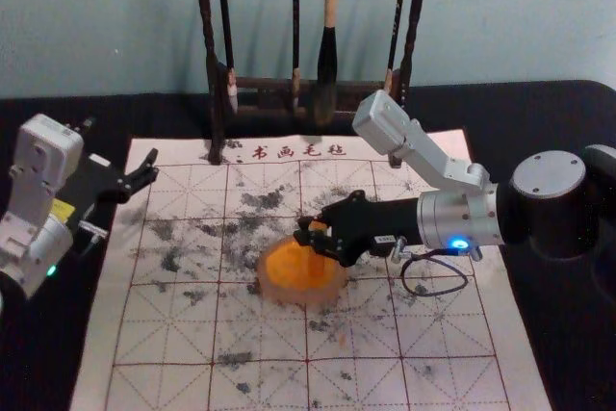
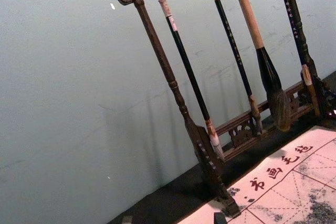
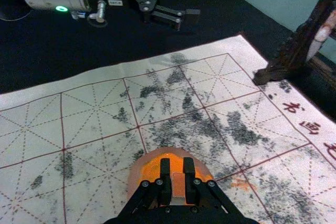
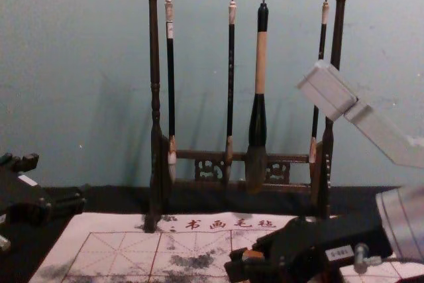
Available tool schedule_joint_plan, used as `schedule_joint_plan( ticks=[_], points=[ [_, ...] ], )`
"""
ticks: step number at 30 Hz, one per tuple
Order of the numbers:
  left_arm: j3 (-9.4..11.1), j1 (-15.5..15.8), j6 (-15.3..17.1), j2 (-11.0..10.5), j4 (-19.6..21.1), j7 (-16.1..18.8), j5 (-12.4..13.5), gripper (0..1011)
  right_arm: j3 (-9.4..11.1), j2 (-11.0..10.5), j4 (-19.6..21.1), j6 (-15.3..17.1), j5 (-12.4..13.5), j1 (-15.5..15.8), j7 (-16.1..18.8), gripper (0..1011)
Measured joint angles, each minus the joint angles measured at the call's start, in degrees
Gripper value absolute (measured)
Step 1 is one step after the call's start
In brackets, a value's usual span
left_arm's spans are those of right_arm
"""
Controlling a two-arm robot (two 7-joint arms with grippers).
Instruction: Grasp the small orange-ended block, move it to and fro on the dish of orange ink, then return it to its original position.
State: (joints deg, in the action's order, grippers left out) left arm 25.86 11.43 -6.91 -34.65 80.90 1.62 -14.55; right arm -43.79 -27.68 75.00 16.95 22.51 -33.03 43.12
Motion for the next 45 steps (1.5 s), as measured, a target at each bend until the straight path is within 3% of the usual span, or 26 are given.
schedule_joint_plan(
  ticks=[19,45],
  points=[
    [0.0,0.0,0.0,0.0,0.0,0.0,0.0,1002,-1.4,1.5,-0.3,-0.1,0.6,-0.5,0.5,130],
    [0.0,0.0,0.0,0.0,0.0,0.0,0.0,1001,-2.1,5.3,-5.3,-1.2,-0.8,-3.1,-0.7,130]
  ],
)
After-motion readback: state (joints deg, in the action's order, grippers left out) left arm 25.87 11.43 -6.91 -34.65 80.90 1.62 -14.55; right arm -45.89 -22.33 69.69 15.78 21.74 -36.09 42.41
